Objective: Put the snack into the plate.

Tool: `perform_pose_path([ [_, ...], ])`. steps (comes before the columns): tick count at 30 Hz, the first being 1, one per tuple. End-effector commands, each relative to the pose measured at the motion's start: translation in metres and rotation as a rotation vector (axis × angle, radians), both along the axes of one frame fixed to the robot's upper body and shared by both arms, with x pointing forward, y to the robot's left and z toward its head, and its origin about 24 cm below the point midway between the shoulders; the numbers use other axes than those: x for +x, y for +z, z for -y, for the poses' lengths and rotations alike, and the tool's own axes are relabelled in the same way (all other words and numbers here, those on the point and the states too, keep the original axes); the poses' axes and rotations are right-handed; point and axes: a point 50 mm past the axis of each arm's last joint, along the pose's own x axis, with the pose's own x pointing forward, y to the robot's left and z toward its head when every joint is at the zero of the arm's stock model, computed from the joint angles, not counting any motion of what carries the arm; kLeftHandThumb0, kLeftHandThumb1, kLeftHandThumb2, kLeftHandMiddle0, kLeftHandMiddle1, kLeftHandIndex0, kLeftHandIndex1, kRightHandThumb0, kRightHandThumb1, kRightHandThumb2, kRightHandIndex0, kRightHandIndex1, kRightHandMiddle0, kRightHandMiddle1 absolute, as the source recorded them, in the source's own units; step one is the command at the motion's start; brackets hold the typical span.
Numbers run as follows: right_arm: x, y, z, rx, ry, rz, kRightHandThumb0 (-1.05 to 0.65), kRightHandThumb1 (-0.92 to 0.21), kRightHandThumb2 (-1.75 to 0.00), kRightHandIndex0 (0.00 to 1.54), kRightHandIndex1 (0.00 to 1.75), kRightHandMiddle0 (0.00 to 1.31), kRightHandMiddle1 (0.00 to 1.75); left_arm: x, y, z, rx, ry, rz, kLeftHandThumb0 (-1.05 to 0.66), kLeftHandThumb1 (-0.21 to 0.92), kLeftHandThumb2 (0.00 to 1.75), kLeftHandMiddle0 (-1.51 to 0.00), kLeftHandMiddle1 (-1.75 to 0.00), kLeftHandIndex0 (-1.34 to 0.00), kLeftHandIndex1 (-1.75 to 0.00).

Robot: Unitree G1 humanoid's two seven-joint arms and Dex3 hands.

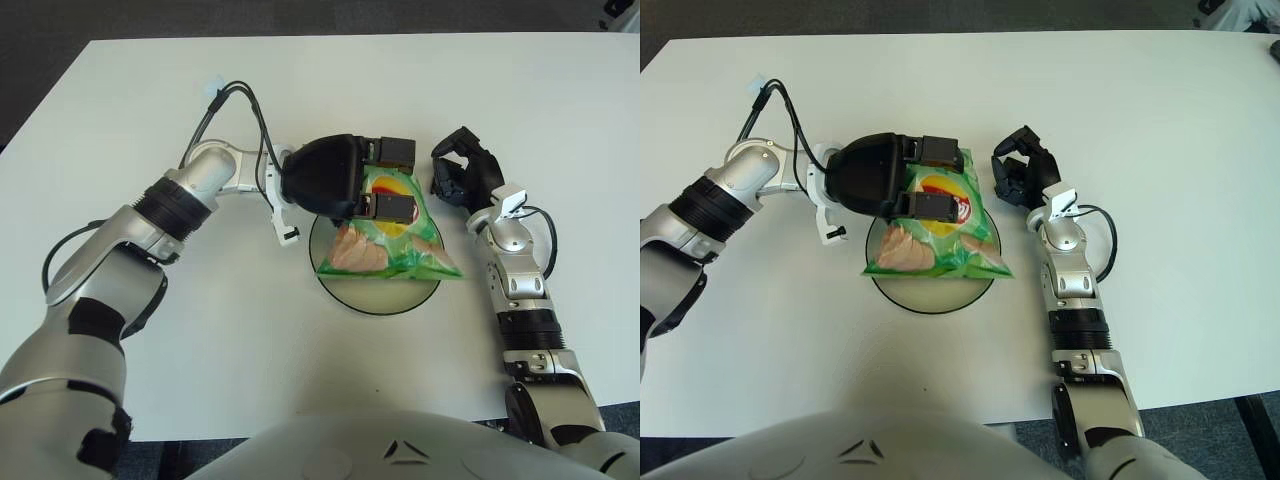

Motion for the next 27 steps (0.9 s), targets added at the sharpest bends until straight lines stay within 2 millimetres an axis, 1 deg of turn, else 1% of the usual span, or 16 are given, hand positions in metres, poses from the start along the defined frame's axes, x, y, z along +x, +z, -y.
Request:
perform_pose_path([
  [1,-0.031,-0.081,0.003,-0.025,-0.028,-0.343,-0.38,-0.71,-0.80,0.87,1.75,0.33,1.75,-0.008,0.000,-0.012,0.137,0.100,-0.009,-0.58,0.90,0.01,-0.11,-0.07,-0.19,-0.18],
  [4,-0.031,-0.081,0.002,-0.027,-0.023,-0.346,-0.38,-0.71,-0.81,0.87,1.75,0.33,1.75,-0.016,0.003,-0.016,0.151,0.109,-0.023,-0.39,0.90,0.01,-0.03,-0.02,-0.12,-0.09],
  [9,-0.031,-0.081,0.001,-0.027,-0.023,-0.345,-0.38,-0.71,-0.81,0.87,1.75,0.34,1.75,-0.024,0.009,-0.020,0.146,0.126,-0.050,-0.24,0.90,0.01,0.00,0.00,-0.10,-0.06],
  [18,-0.031,-0.080,0.001,-0.027,-0.023,-0.345,-0.38,-0.70,-0.81,0.87,1.75,0.34,1.75,-0.027,0.015,-0.027,0.124,0.159,-0.104,-0.18,0.92,0.02,0.00,0.00,-0.10,-0.05],
  [22,-0.031,-0.080,0.001,-0.027,-0.023,-0.345,-0.38,-0.70,-0.81,0.87,1.75,0.34,1.75,-0.024,0.021,-0.030,0.147,0.164,-0.105,-0.18,0.92,0.03,0.00,0.00,-0.10,-0.05],
  [27,-0.031,-0.080,0.001,-0.027,-0.023,-0.345,-0.38,-0.70,-0.81,0.87,1.75,0.34,1.75,-0.020,0.023,-0.035,0.171,0.171,-0.114,-0.18,0.92,0.04,0.00,0.00,-0.11,-0.05],
])
